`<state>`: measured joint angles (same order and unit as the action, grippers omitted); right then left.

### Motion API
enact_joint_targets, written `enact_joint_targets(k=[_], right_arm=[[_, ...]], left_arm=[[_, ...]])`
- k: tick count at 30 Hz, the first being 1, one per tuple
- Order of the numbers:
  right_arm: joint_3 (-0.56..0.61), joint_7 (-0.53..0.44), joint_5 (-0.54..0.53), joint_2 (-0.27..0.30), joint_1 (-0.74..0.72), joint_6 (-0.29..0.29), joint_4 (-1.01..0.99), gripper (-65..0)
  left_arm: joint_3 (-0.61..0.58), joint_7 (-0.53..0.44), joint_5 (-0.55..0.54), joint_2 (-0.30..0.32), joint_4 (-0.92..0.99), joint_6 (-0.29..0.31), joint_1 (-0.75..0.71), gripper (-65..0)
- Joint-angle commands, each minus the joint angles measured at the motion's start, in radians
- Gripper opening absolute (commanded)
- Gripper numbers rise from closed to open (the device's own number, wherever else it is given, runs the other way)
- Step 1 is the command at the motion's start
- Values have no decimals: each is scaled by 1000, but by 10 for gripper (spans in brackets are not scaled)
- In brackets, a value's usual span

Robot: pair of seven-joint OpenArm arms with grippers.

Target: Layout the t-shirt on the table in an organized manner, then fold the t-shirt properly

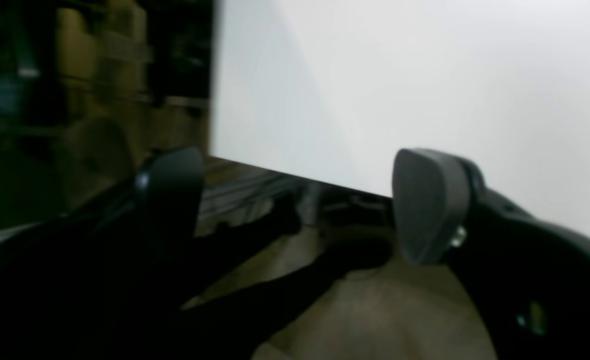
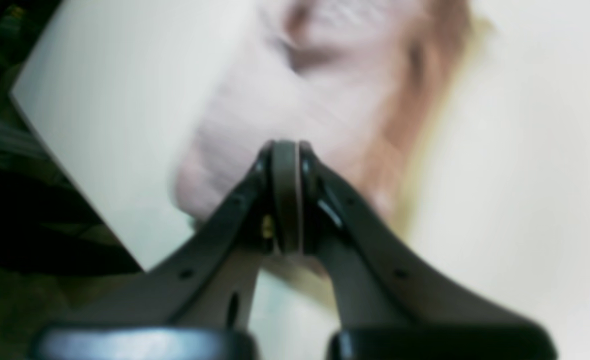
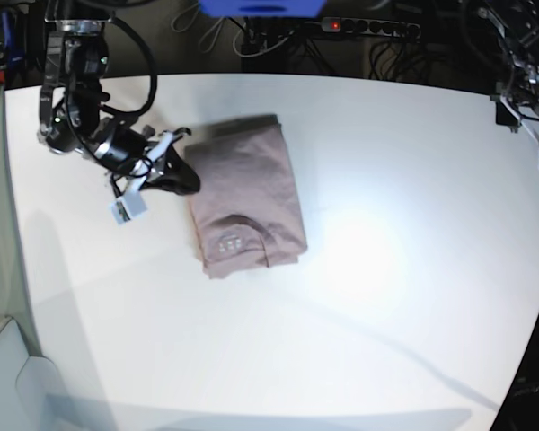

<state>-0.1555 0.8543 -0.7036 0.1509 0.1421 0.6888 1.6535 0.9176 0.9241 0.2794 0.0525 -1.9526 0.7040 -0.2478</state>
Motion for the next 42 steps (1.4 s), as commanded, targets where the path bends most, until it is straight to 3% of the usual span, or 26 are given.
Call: enact_joint_targets(k=[1, 6, 24, 26, 31, 32, 42], right_arm=[[-6, -17, -17, 17, -11, 9, -16, -650], [-5, -19, -18, 40, -16, 9, -100, -650], [-20, -20, -20, 28, 44, 9, -72, -650], [-59, -22, -20, 37, 54, 9, -29, -650], [-172, -14, -18, 52, 120, 9, 109, -650], [-194, -14, -18, 54, 136, 9, 129, -650], [-447, -23, -17, 46, 370, 9, 195, -650]], left_arm=[[4, -13, 4, 13, -26, -6, -3, -74], [4, -13, 4, -18, -31, -6, -17, -74], [4, -13, 4, -18, -31, -6, -45, -88], [4, -13, 4, -18, -31, -6, -45, -155], [-1, -3, 4, -23, -31, -6, -46, -510], [-2, -3, 4, -32, -31, -6, -46, -547], [-2, -13, 4, -101, -28, -6, -150, -584]])
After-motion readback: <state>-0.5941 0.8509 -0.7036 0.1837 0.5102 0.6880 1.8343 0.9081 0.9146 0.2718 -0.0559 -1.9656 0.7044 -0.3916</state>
